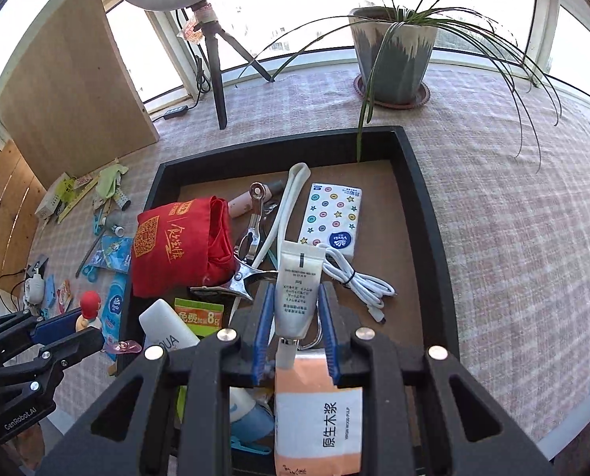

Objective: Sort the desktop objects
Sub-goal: 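Carry the white tube and cartoon keychain into the tray and open both grippers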

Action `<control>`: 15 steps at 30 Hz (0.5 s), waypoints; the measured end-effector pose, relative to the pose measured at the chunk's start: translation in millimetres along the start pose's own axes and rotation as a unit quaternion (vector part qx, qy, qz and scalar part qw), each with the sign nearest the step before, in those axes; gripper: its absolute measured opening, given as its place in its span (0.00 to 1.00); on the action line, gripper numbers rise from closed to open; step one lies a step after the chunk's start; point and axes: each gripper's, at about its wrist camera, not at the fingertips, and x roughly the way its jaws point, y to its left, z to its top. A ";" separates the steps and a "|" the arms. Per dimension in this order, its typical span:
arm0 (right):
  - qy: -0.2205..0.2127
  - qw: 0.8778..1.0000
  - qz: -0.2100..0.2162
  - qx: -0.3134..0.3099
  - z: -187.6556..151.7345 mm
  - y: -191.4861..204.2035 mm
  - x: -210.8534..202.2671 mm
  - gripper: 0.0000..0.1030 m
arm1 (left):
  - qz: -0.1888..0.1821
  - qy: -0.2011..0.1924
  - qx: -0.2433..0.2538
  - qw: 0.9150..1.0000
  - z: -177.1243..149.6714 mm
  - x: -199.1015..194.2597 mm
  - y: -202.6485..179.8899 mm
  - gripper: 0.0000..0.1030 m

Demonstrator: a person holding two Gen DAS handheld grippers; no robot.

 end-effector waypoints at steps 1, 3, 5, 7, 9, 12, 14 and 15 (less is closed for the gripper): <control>0.004 1.000 -0.004 0.005 -1.4 -0.6 0.8 0.31 | 0.002 0.000 -0.002 1.000 -0.1 -0.1 0.7 0.38; 0.005 1.000 -0.007 0.010 -3.1 0.8 1.0 0.41 | 0.005 -0.009 -0.012 1.000 -0.7 -3.9 7.9 0.53; 0.005 1.000 -0.004 0.007 -3.6 6.6 1.8 0.42 | 0.014 -0.014 -0.024 1.000 -1.8 -8.0 19.0 0.53; 0.008 1.000 -0.001 -0.001 -3.5 15.7 2.3 0.43 | 0.026 -0.019 -0.038 0.999 -4.7 -12.8 32.6 0.53; 0.009 1.000 0.001 -0.011 -4.2 27.2 2.6 0.45 | 0.043 -0.024 -0.053 0.997 -9.5 -19.2 47.5 0.53; 0.007 1.000 0.009 -0.023 -6.5 47.2 1.4 0.50 | 0.058 -0.030 -0.083 0.994 -19.2 -31.0 74.4 0.53; 0.006 0.999 0.015 -0.032 -7.9 62.4 0.8 0.50 | 0.073 -0.036 -0.095 0.992 -26.5 -40.8 90.7 0.53; 0.004 0.999 0.017 -0.038 -8.8 70.9 0.6 0.51 | 0.082 -0.041 -0.099 0.991 -30.9 -45.6 98.5 0.53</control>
